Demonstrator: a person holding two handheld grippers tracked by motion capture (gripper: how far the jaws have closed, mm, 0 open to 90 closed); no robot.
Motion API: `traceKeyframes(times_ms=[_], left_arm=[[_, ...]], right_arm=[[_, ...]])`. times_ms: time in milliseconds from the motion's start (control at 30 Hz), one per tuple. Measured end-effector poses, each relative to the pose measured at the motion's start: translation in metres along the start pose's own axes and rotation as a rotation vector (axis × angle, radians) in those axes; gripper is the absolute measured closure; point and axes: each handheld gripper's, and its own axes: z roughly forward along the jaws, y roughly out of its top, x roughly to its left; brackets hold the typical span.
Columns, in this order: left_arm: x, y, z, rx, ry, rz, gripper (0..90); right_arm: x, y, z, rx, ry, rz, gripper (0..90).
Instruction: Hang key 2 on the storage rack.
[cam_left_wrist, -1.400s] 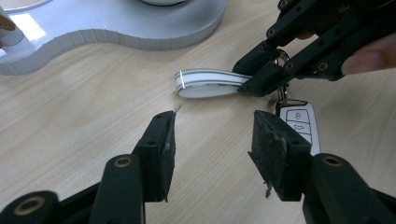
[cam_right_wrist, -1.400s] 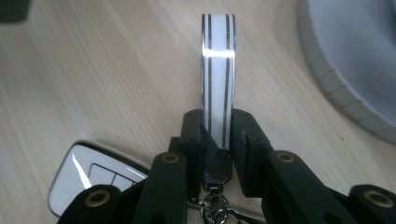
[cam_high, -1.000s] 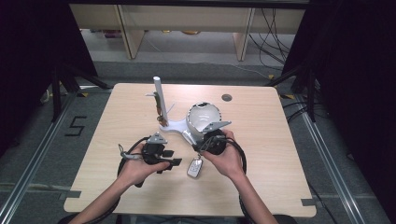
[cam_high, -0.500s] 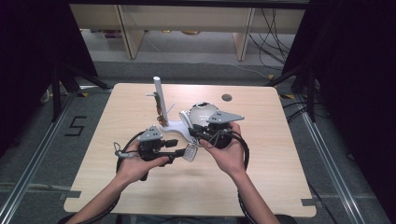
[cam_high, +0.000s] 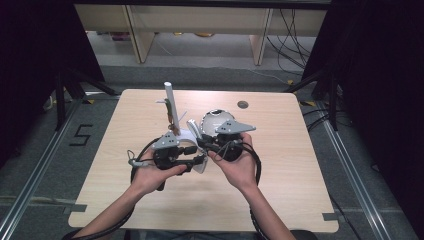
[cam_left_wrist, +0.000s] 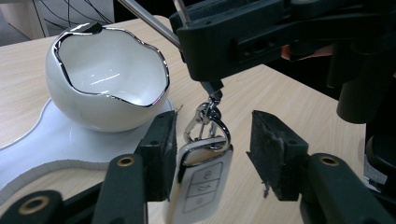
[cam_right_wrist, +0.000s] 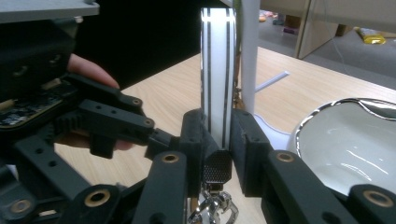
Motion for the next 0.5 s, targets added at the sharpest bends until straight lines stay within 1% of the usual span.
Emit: traceKeyframes(times_ms=[33, 67, 100, 167, 200, 267, 300, 333, 367, 400, 433, 467, 500], left_arm=[[0.0005, 0.0002, 0.0001, 0.008, -0.002, 0.0, 54.0], [0.0012, 0.0004, 0.0002, 0.015, -0.006, -0.005, 54.9], [0.0024, 0.0004, 0.0012, 0.014, -0.021, -0.013, 56.0], [0.0034, 0.0008, 0.0014, 0.024, -0.021, -0.011, 57.9], [0.0036, 0.001, 0.0014, 0.024, -0.023, -0.007, 59.5], [0.004, 0.0021, 0.0011, 0.02, -0.033, 0.002, 61.6], [0.0042, 0.0025, 0.0009, 0.021, -0.039, 0.006, 62.7], [0.0043, 0.0027, 0.0009, 0.025, -0.04, 0.009, 64.4], [0.0045, 0.0027, 0.0008, 0.032, -0.038, 0.013, 65.6], [0.0045, 0.0027, 0.0005, 0.042, -0.033, 0.017, 67.5], [0.0045, 0.0025, 0.0008, 0.047, -0.038, 0.021, 68.8], [0.0043, 0.0025, 0.001, 0.048, -0.04, 0.025, 69.9], [0.0041, 0.0026, 0.0013, 0.049, -0.042, 0.036, 70.5]], right_arm=[[-0.0006, 0.0, 0.0007, -0.004, 0.001, -0.015, 76.1], [-0.0004, 0.0001, 0.002, -0.014, 0.014, -0.014, 76.1], [0.0001, 0.0007, 0.0024, -0.01, 0.014, -0.026, 76.1], [0.0013, 0.0016, 0.0029, -0.009, 0.021, -0.034, 76.1], [0.0036, 0.0014, 0.0032, -0.008, 0.03, -0.005, 76.1], [0.0028, 0.0018, 0.0041, -0.01, 0.038, -0.034, 76.1], [0.0042, 0.0017, 0.0031, 0.002, 0.032, -0.014, 76.1], [0.0053, 0.0014, 0.0041, 0.0, 0.045, -0.008, 76.1], [0.0052, 0.0014, 0.0042, 0.001, 0.047, -0.005, 76.1], [0.0056, 0.0017, 0.0034, 0.012, 0.043, -0.006, 76.1], [0.0054, 0.0018, 0.0041, 0.008, 0.052, -0.012, 76.1], [0.0051, 0.0022, 0.0044, 0.005, 0.049, -0.025, 76.1], [0.0063, 0.0021, 0.0045, 0.013, 0.058, -0.007, 76.1]])
